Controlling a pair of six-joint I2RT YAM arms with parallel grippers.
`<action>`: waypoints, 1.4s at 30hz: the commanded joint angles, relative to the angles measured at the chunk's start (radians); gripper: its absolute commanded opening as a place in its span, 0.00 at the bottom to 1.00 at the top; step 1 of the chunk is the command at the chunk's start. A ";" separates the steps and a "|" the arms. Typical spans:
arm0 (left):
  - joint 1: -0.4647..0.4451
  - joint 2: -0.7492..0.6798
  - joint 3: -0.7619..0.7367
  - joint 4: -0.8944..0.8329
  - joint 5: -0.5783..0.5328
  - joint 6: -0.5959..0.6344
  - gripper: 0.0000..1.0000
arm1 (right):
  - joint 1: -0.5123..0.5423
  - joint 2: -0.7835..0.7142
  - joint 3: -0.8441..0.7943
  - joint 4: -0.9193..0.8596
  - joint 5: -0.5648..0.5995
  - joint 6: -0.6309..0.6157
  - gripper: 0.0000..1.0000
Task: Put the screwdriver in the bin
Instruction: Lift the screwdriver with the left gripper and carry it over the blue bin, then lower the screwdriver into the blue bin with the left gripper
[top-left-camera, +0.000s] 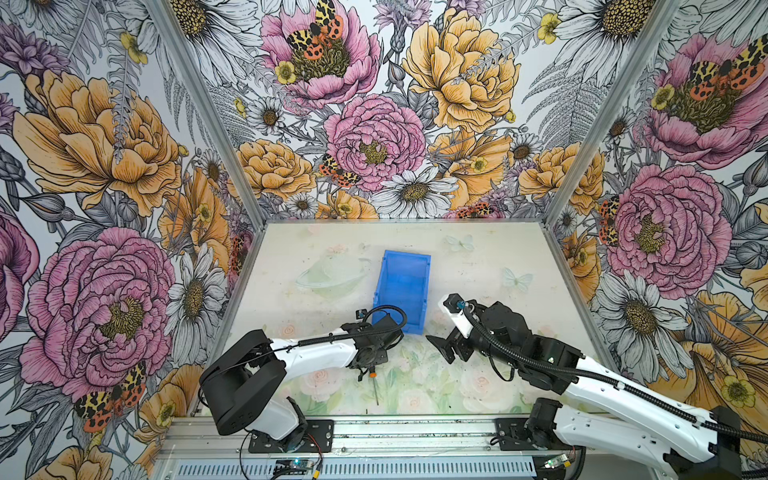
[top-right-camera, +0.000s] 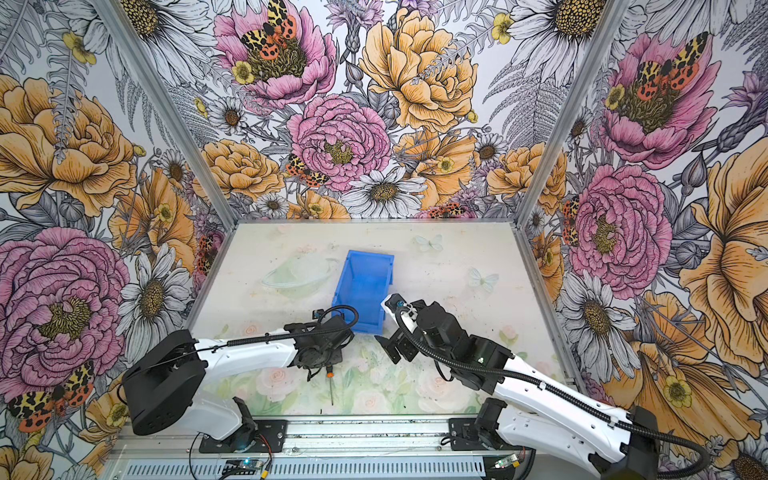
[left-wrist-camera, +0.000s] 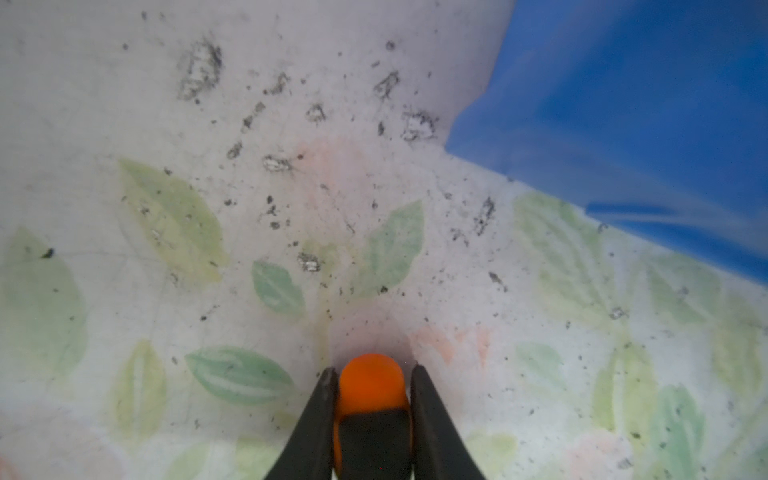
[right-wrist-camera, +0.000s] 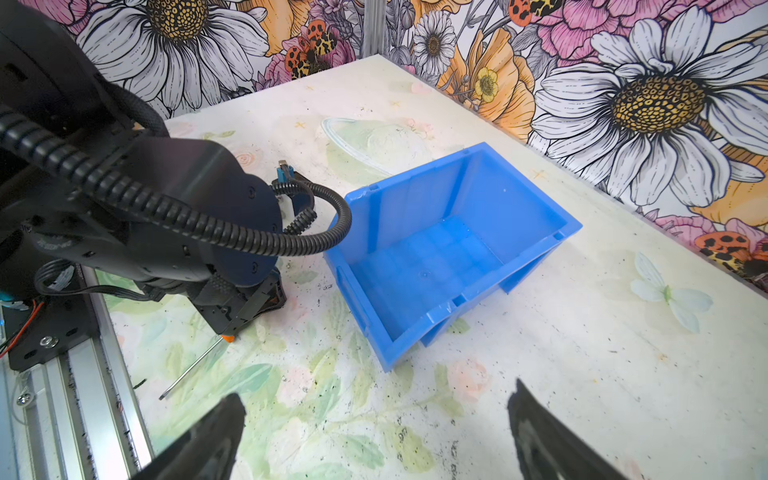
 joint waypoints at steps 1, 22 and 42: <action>-0.010 -0.015 -0.025 -0.012 -0.010 -0.009 0.10 | 0.005 -0.015 0.017 0.005 0.020 -0.016 0.99; 0.035 -0.087 0.309 -0.049 -0.119 0.285 0.00 | -0.019 -0.013 0.031 0.026 0.033 -0.031 0.99; 0.216 0.384 0.802 -0.047 -0.032 0.583 0.00 | -0.124 -0.074 -0.005 0.022 0.086 0.023 0.99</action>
